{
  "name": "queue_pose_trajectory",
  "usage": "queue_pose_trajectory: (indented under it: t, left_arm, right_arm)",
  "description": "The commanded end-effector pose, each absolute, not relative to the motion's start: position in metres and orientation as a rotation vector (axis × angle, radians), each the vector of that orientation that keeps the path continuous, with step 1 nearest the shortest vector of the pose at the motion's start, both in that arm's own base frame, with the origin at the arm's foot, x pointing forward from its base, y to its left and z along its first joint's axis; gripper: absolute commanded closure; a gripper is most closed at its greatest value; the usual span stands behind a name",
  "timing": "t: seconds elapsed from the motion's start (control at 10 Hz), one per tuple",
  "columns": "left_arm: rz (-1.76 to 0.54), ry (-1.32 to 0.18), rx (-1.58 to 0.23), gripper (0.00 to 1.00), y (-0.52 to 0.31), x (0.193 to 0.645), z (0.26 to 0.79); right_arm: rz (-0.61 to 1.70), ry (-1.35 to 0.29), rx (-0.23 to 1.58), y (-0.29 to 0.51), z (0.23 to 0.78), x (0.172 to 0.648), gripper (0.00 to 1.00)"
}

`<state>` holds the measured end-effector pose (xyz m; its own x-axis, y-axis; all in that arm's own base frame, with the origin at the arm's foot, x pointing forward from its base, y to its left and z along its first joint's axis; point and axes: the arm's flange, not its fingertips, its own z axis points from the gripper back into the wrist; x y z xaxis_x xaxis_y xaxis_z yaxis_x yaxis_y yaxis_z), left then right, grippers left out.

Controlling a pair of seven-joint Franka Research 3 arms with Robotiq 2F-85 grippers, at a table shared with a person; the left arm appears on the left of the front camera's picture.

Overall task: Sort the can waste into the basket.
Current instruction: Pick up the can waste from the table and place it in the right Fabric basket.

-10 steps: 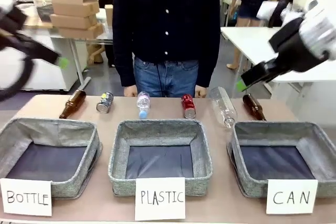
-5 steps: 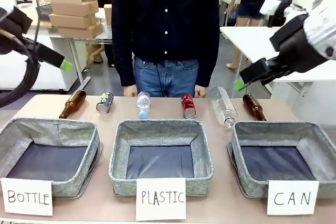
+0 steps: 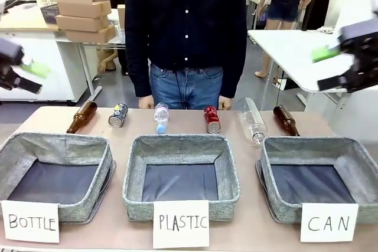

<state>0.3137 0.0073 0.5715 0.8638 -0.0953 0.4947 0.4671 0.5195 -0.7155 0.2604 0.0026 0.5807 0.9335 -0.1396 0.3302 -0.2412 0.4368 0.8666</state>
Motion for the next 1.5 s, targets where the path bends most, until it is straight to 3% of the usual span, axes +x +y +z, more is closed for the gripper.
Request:
queue_pose_trajectory:
  t: [0.0, 0.2, 0.3, 0.4, 1.3, 1.4]
  left_arm:
    - [0.002, -0.417, -1.357, 0.00, 0.012, 0.338, 0.582]
    - [0.110, -0.422, -1.448, 0.00, 0.004, 0.356, 0.573]
    - [0.175, -0.356, -1.132, 0.00, -0.007, 0.364, 0.573]
    - [-0.007, -0.392, -1.379, 0.00, 0.026, 0.348, 0.576]
    - [-0.007, -0.392, -1.379, 0.00, 0.026, 0.348, 0.576]
    - [-0.007, -0.392, -1.379, 0.00, 0.026, 0.348, 0.576]
  right_arm:
    - [-0.302, -0.255, 1.395, -0.038, 0.549, 0.264, 0.00]
    - [-0.339, -0.296, 1.401, -0.057, 0.541, 0.265, 0.00]
    - [-0.289, -0.408, 1.225, -0.045, 0.547, 0.262, 0.00]
    - [-0.280, -0.276, 1.406, -0.077, 0.550, 0.270, 0.00]
    - [-0.299, -0.257, 1.391, -0.078, 0.546, 0.265, 0.00]
    - [-0.355, -0.337, 1.198, -0.057, 0.548, 0.283, 0.00]
